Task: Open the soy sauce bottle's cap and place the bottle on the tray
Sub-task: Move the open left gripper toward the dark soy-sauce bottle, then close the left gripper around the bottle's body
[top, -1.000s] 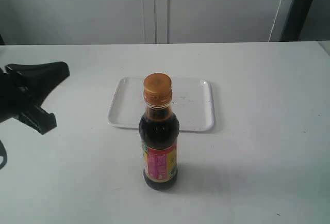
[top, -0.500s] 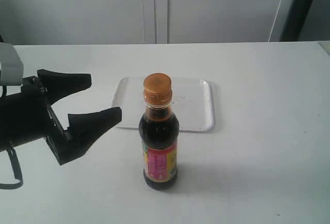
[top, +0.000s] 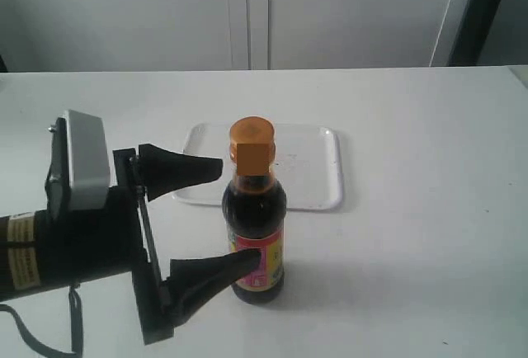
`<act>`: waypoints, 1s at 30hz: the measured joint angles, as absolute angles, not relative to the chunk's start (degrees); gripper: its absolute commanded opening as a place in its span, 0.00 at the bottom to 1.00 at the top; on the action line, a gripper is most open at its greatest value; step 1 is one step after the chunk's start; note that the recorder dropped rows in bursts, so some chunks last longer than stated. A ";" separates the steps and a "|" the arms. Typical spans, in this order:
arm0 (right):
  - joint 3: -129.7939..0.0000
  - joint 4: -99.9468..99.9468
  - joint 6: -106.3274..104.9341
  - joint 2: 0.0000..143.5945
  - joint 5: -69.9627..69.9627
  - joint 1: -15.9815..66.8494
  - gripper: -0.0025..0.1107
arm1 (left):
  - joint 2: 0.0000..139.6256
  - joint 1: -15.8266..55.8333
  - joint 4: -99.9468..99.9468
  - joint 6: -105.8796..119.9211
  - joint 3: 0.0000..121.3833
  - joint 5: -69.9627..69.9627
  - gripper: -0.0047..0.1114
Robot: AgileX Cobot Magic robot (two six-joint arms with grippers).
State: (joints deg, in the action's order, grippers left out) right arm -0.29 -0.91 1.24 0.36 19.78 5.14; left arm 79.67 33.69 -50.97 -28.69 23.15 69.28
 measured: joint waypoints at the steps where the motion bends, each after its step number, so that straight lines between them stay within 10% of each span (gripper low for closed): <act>1: -0.29 -0.91 1.24 0.36 19.78 5.14 0.02 | 80.26 34.38 -49.64 -27.47 23.15 69.28 0.94; 30: -0.29 -0.91 1.24 0.36 19.78 5.14 0.02 | 104.59 37.20 -37.47 -17.18 34.63 69.65 0.94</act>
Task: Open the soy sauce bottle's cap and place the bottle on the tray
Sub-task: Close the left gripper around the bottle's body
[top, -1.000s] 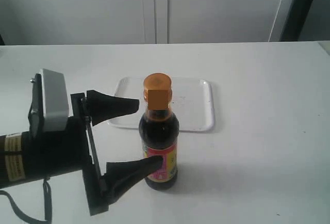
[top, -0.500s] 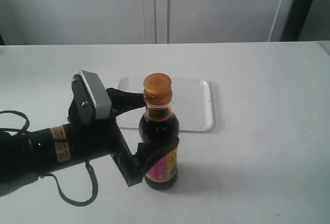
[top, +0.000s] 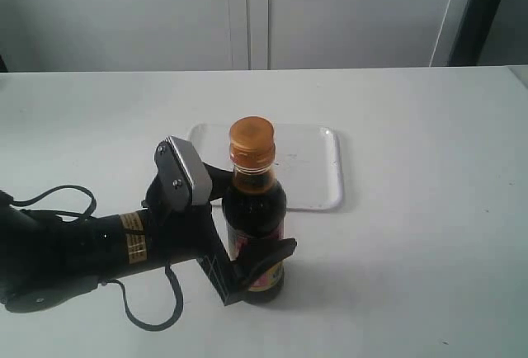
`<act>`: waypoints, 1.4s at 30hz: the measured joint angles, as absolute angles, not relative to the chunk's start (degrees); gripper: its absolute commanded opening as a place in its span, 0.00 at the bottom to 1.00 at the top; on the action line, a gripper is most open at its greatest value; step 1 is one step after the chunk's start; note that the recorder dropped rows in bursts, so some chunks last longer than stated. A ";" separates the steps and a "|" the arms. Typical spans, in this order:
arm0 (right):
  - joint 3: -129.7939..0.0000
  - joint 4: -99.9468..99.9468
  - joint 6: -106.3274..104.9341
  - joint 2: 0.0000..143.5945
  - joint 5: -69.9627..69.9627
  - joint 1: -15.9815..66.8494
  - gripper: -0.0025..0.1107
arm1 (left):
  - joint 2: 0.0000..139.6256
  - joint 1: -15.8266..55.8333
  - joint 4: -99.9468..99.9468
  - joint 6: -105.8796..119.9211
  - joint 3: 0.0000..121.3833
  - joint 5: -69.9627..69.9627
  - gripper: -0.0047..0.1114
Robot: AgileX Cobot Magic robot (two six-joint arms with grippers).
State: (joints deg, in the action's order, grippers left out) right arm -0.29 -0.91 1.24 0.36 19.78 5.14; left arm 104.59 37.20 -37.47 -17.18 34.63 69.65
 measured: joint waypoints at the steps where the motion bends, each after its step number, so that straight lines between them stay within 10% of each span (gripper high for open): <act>1: -0.29 -0.91 1.24 0.36 19.78 5.14 0.02 | 104.59 37.20 -37.47 -17.04 34.63 69.65 0.94; 13: -0.29 -0.91 2.15 0.36 19.78 5.14 0.02 | 104.80 37.20 -37.56 -16.82 34.63 69.65 0.91; 25: -0.29 -0.91 2.28 0.36 19.78 5.14 0.02 | 104.92 37.32 -38.68 -16.78 34.63 70.14 0.04; 42: -0.29 -0.91 2.28 0.36 19.25 5.14 0.02 | 104.92 37.32 -40.58 -14.24 34.63 70.45 0.04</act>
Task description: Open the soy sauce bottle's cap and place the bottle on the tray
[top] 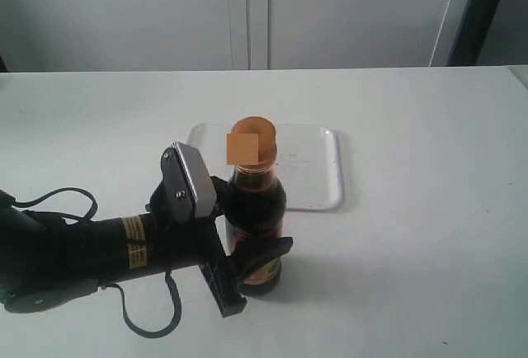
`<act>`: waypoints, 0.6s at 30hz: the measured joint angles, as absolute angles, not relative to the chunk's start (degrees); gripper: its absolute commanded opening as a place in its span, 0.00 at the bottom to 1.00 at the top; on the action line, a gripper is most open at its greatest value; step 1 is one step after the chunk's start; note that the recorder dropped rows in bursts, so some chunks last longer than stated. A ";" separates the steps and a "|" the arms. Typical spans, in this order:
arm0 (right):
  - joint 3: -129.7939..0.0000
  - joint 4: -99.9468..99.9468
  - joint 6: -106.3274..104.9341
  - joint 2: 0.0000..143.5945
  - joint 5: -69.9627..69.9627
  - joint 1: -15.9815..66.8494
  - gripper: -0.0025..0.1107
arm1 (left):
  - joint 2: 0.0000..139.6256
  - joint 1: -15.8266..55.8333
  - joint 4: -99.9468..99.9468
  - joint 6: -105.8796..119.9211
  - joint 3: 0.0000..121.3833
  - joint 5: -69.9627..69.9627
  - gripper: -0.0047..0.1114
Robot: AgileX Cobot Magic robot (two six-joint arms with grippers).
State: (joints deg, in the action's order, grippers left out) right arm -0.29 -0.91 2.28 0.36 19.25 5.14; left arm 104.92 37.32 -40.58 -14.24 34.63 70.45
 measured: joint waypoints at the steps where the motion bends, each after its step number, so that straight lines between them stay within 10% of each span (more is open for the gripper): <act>1: -0.29 -0.91 2.28 0.36 18.75 5.14 0.02 | 104.92 37.32 -40.71 -14.10 34.63 70.48 0.04; 18: -0.20 -1.07 5.43 0.36 -7.14 5.14 0.02 | 104.92 37.32 -46.13 -13.24 35.96 69.98 0.04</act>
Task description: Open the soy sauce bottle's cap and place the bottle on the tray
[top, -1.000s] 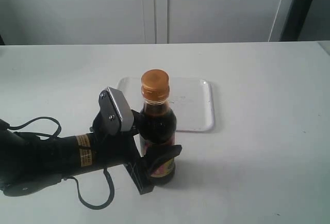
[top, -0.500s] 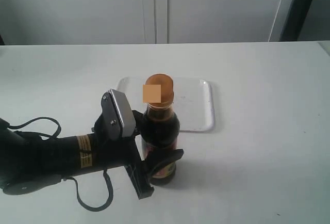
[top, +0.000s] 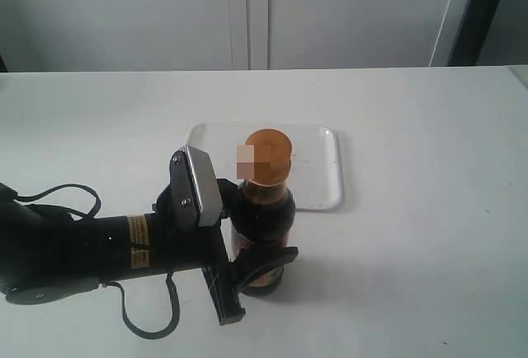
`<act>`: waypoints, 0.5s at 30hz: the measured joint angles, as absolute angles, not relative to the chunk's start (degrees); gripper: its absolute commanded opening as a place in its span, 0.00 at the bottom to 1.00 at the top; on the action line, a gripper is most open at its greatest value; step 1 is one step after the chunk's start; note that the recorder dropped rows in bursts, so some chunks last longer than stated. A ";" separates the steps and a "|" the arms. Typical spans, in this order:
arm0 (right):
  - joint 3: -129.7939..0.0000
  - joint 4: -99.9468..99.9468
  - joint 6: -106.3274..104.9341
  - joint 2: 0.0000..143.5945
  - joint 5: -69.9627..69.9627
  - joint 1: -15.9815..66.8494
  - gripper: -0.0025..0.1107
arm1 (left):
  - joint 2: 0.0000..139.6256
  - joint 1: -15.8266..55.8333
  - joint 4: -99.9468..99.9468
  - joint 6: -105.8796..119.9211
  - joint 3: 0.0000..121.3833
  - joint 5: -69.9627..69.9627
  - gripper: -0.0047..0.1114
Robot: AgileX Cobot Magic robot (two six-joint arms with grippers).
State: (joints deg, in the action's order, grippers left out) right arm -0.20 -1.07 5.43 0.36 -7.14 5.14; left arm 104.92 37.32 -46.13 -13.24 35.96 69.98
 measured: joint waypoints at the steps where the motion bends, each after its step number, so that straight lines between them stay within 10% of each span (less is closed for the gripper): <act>1: -0.20 -0.72 7.77 0.36 -8.86 5.14 0.02 | 104.92 37.32 -46.13 -13.24 35.96 69.98 0.04; 15: -4.72 0.00 12.45 2.05 -19.97 5.14 0.02 | 104.92 37.32 -46.13 -13.34 35.96 69.98 0.04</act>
State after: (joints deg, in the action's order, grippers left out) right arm -4.72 0.00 12.45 2.05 -19.97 5.14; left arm 104.92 37.32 -46.13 -13.34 35.96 69.98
